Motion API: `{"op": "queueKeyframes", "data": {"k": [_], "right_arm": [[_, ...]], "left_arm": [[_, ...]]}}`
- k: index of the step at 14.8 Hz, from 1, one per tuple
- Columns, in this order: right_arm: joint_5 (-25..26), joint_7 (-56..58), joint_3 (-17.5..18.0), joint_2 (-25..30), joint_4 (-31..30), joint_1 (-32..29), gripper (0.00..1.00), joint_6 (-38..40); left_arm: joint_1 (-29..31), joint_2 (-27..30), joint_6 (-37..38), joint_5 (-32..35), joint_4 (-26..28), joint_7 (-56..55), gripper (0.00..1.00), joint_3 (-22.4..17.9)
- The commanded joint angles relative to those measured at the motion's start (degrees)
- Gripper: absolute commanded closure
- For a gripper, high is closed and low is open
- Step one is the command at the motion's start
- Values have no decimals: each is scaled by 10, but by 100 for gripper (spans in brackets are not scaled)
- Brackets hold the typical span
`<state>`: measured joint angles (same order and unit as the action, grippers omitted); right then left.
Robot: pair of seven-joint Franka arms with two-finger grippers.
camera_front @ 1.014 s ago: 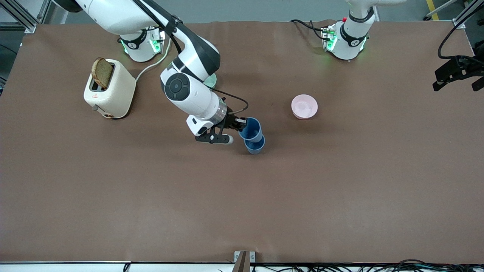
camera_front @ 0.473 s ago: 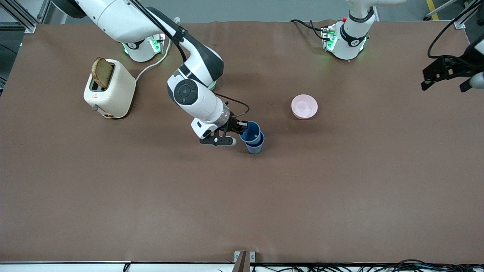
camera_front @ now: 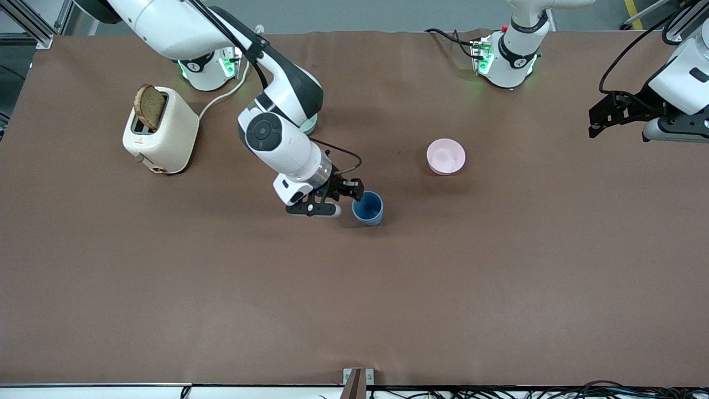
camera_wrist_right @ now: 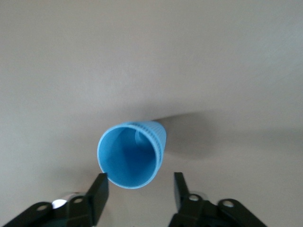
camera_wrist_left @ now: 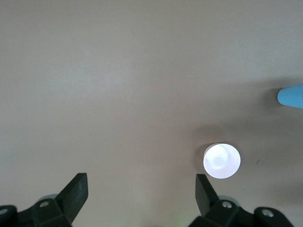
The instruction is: Stack blue cups with both arms
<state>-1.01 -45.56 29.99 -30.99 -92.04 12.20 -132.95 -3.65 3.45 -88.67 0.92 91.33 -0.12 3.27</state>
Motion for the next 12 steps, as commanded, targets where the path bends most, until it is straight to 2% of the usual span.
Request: {"op": "queueKeyframes", "data": {"k": [1,4,6,10,12], "right_arm": [[8,-1,-23,105,-18,-44,18,96],[8,64,-84,187,-21,-78,15,174],[8,186,-120,225,-21,-113,12,223],[8,337,-206,279,-26,-145,10,289],[8,357,-233,299,-26,-163,4,309]], "left_arm": [[5,20,-11,3,16,-3,0,-1],[7,20,-7,2,7,-6,0,-4],[15,22,-4,2,4,-38,0,-1],[15,20,1,0,2,-52,0,2],[15,22,2,-3,2,-52,0,0]]}}
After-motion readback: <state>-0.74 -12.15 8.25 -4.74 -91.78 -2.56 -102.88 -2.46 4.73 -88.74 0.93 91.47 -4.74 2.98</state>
